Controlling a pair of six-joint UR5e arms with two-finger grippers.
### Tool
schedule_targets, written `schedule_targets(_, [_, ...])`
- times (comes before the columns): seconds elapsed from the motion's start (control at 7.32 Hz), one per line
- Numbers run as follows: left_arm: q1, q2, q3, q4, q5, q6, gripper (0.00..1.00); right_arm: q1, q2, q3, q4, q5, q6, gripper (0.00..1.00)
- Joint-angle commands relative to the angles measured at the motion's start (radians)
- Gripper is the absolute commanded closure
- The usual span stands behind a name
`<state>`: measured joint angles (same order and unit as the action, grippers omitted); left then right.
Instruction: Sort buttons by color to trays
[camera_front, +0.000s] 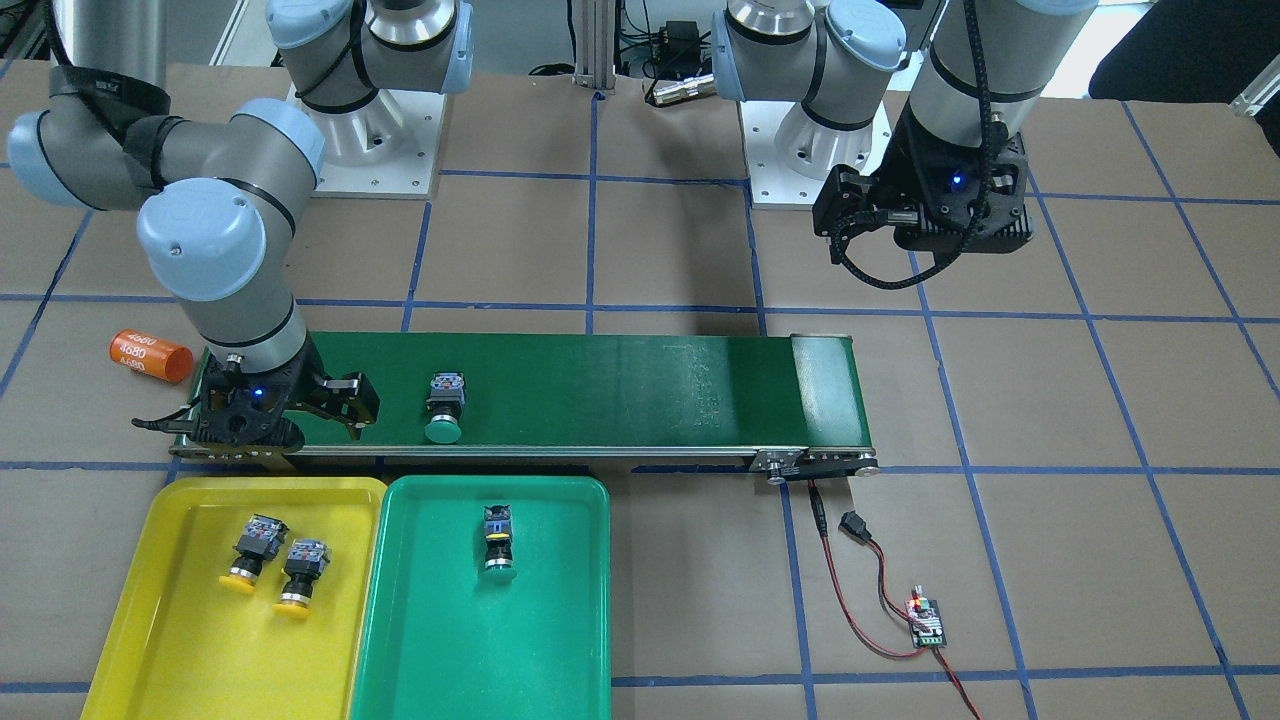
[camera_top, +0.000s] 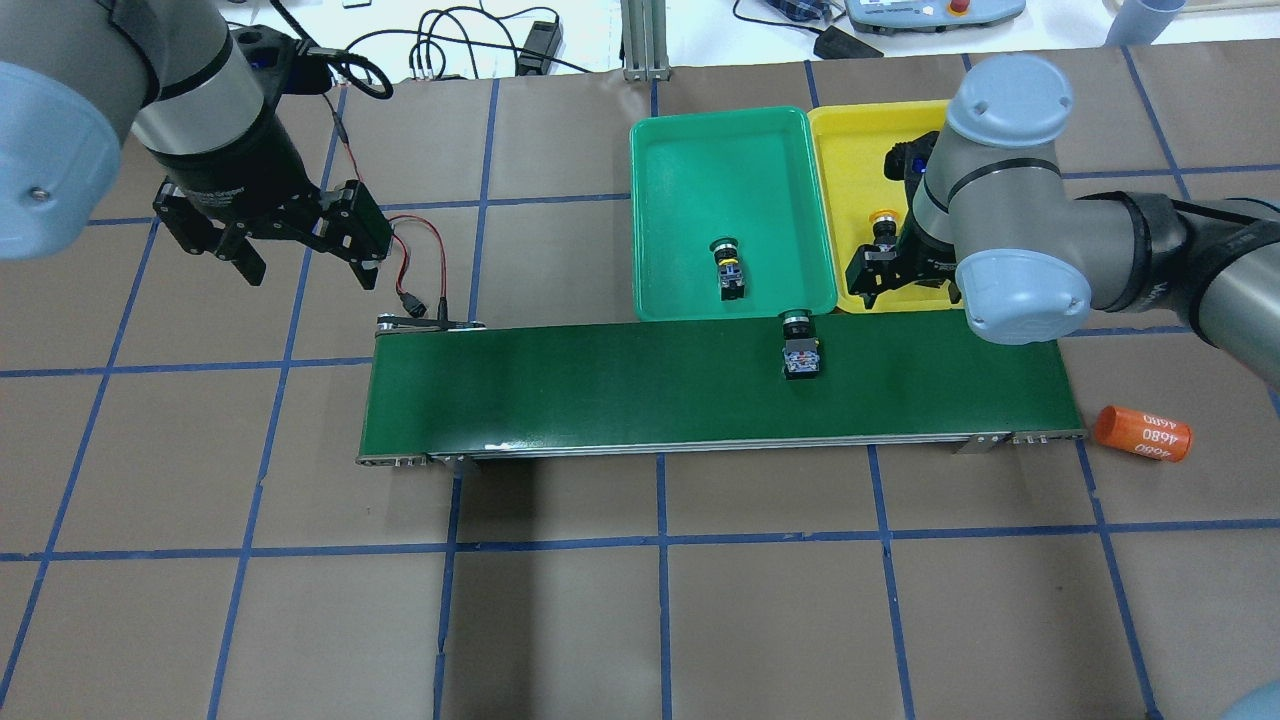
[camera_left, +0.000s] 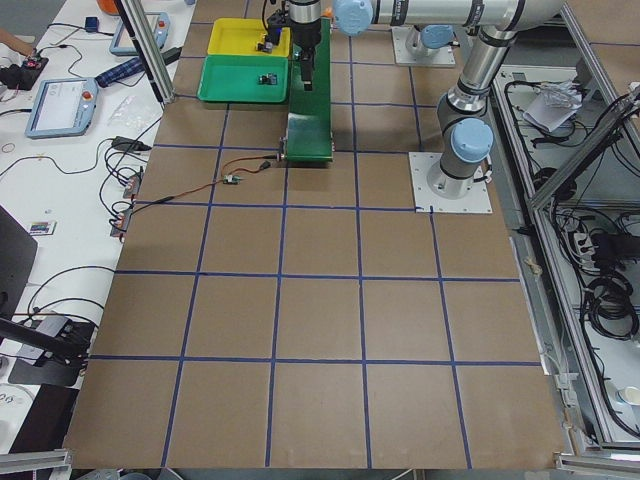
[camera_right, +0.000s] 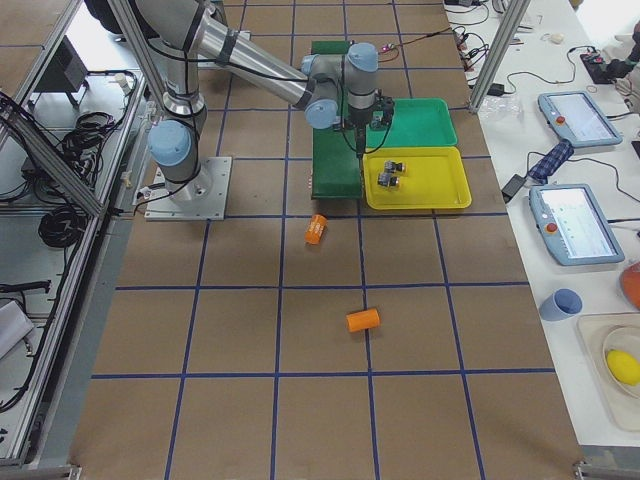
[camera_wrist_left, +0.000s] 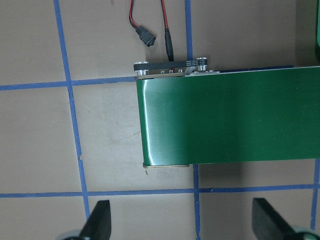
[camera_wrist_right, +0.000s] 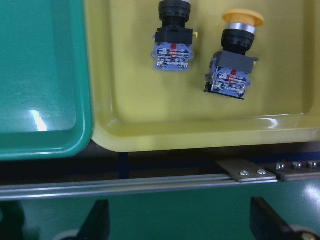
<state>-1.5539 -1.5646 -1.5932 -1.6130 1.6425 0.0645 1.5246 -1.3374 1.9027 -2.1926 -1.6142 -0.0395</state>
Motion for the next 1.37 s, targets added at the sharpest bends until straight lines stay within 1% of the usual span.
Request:
schedule_targets(0.0, [0.000, 0.000, -0.001, 0.001, 0.000, 0.000, 0.00, 0.003, -0.023, 0.001, 0.054, 0.068, 0.001, 0.00])
schedule_targets(0.14, [0.000, 0.000, -0.004, 0.001, 0.000, 0.000, 0.00, 0.003, -0.028, 0.004, 0.056, 0.069, -0.016, 0.00])
schedule_targets(0.41, [0.000, 0.000, -0.004, 0.002, 0.000, 0.000, 0.00, 0.006, -0.069, 0.074, 0.056, 0.076, -0.016, 0.00])
schedule_targets(0.55, [0.000, 0.000, -0.004, 0.002, 0.000, 0.000, 0.00, 0.006, -0.078, 0.091, 0.054, 0.076, -0.016, 0.00])
schedule_targets(1.23, [0.000, 0.000, -0.005, 0.001, 0.000, 0.000, 0.00, 0.025, -0.065, 0.104, 0.054, 0.073, -0.014, 0.00])
